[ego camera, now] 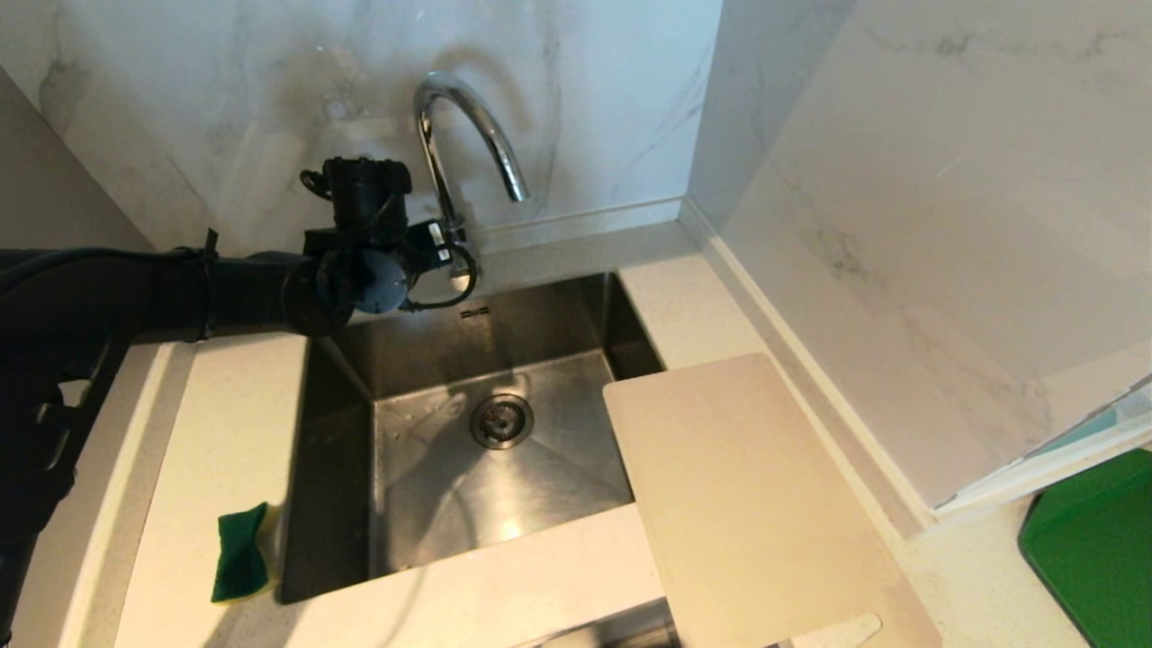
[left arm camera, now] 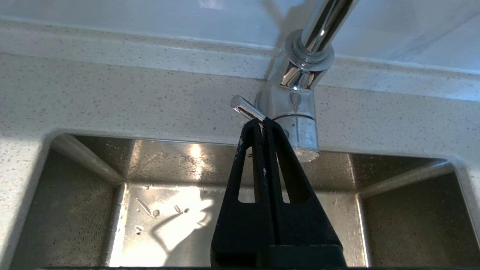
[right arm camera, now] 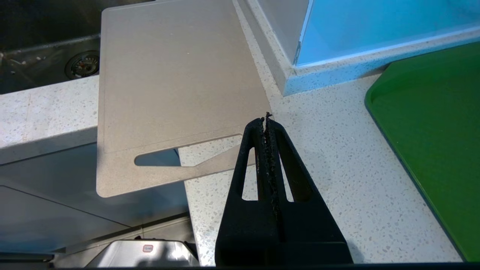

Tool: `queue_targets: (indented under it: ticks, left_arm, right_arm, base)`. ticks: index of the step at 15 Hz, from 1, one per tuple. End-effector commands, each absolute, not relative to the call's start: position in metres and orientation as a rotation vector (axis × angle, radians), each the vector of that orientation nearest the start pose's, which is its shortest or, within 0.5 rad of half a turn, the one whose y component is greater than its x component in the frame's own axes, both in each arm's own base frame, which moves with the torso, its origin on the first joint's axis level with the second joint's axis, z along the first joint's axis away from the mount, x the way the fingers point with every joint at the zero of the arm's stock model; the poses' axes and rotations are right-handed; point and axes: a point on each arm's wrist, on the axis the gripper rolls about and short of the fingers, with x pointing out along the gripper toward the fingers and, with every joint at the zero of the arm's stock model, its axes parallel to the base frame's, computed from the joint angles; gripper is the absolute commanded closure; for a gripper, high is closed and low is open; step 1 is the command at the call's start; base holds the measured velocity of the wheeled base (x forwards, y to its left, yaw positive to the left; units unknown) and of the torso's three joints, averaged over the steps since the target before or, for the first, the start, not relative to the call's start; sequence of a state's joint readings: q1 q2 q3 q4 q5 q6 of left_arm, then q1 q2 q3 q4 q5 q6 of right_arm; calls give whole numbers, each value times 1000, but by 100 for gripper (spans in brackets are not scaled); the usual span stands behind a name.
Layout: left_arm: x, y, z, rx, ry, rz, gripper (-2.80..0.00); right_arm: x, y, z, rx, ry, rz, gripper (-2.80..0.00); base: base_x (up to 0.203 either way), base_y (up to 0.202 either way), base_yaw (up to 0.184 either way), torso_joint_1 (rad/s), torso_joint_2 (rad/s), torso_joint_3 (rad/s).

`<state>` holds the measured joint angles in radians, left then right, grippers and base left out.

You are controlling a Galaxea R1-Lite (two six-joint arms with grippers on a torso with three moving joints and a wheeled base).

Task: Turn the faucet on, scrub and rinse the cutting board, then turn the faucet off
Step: Turn on the tap

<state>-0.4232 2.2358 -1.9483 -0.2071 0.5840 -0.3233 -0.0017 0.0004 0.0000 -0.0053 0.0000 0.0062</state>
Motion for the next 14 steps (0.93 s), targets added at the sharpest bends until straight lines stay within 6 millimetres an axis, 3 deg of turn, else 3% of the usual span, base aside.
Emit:
queue_targets:
  ticks: [1, 9, 10, 14]
  left_arm:
    - [437, -182, 250, -285, 44, 176, 0]
    - [440, -185, 242, -273, 60, 178, 0]
    - [440, -185, 242, -271, 60, 178, -280]
    - [439, -187, 243, -277, 47, 171, -280]
  right_arm:
    - [-23, 0, 76, 6, -6, -2, 0]
    - [-23, 0, 76, 6, -6, -2, 0]
    - [-23, 0, 76, 6, -6, -2, 0]
    - [-23, 0, 76, 6, -6, -2, 0]
  base:
    - [0, 0, 0, 0, 0, 0]
    - [0, 0, 0, 0, 0, 0]
    - [0, 0, 0, 0, 0, 0]
    - [0, 0, 0, 0, 0, 0]
